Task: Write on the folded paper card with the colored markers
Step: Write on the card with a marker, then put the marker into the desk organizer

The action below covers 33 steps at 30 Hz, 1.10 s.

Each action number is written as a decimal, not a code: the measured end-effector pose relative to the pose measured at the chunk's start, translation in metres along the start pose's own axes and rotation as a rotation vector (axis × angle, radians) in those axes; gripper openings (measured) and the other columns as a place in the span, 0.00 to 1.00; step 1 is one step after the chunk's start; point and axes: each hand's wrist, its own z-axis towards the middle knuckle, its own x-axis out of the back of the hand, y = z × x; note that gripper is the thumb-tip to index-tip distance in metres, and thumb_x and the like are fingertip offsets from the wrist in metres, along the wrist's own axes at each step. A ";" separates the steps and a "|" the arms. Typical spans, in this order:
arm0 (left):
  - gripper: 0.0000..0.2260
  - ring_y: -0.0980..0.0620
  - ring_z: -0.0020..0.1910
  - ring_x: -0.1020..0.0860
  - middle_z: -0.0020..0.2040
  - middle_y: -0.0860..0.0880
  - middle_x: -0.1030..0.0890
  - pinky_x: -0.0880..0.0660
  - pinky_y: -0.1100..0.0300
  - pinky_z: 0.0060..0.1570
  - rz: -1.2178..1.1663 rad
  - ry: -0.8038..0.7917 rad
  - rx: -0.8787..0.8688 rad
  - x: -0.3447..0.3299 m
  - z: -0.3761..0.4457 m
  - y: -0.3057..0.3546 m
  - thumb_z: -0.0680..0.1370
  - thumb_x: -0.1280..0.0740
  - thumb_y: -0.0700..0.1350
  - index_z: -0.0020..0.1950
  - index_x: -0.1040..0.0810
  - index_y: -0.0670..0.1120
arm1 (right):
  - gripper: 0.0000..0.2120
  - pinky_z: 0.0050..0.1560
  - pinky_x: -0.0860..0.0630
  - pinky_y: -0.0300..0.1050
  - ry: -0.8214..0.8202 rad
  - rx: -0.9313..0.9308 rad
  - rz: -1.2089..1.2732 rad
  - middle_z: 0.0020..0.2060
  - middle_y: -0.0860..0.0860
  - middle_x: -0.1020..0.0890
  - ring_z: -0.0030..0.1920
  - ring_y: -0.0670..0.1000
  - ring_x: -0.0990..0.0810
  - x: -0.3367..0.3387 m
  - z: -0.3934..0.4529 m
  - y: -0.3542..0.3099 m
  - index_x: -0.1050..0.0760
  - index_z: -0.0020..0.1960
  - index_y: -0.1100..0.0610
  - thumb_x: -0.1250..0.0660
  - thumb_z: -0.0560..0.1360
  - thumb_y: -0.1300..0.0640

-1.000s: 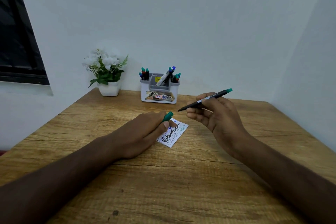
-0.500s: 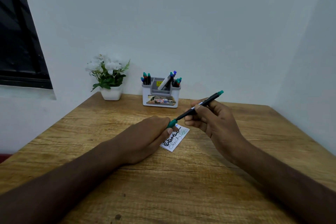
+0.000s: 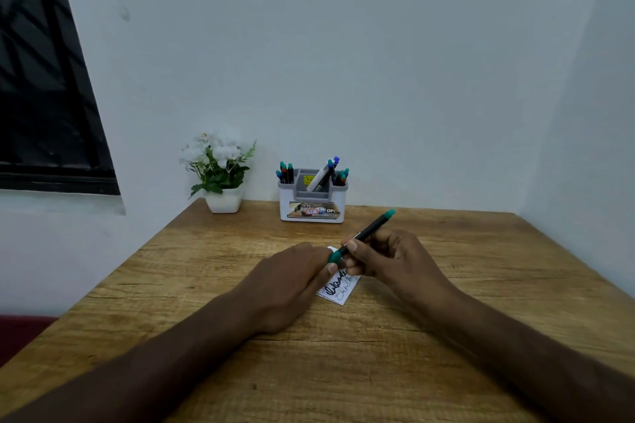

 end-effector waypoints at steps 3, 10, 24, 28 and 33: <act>0.10 0.60 0.46 0.28 0.45 0.60 0.27 0.25 0.55 0.46 -0.009 0.031 -0.022 0.000 0.002 -0.002 0.86 0.47 0.60 0.54 0.29 0.59 | 0.09 0.59 0.15 0.54 -0.016 0.007 -0.048 0.47 0.54 0.10 0.51 0.55 0.11 0.001 0.000 -0.002 0.14 0.56 0.58 0.28 0.80 0.54; 0.15 0.66 0.60 0.26 0.60 0.66 0.25 0.28 0.65 0.55 -0.235 0.105 -0.039 -0.005 0.006 -0.016 0.79 0.30 0.63 0.63 0.26 0.61 | 0.25 0.52 0.14 0.48 0.255 0.235 -0.129 0.42 0.55 0.11 0.44 0.52 0.10 0.011 0.008 -0.027 0.30 0.69 0.49 0.24 0.77 0.61; 0.25 0.64 0.69 0.35 0.68 0.67 0.28 0.31 0.51 0.70 -0.075 0.072 -0.003 -0.005 0.009 -0.020 0.77 0.39 0.72 0.70 0.26 0.62 | 0.05 0.45 0.18 0.49 0.290 0.514 -0.715 0.39 0.56 0.13 0.38 0.55 0.15 -0.034 0.226 -0.091 0.23 0.58 0.56 0.33 0.83 0.57; 0.25 0.63 0.69 0.34 0.68 0.66 0.27 0.31 0.51 0.70 -0.062 0.076 0.001 -0.005 0.011 -0.022 0.78 0.38 0.71 0.70 0.26 0.62 | 0.06 0.39 0.26 0.46 0.305 0.435 -0.881 0.45 0.59 0.17 0.40 0.58 0.17 -0.037 0.249 -0.074 0.24 0.59 0.57 0.34 0.84 0.57; 0.25 0.62 0.69 0.34 0.69 0.65 0.27 0.31 0.50 0.69 -0.051 0.073 0.003 -0.007 0.012 -0.024 0.78 0.39 0.72 0.70 0.26 0.62 | 0.07 0.46 0.22 0.47 0.235 0.283 -1.008 0.53 0.58 0.15 0.50 0.59 0.16 -0.036 0.260 -0.057 0.18 0.55 0.59 0.31 0.81 0.57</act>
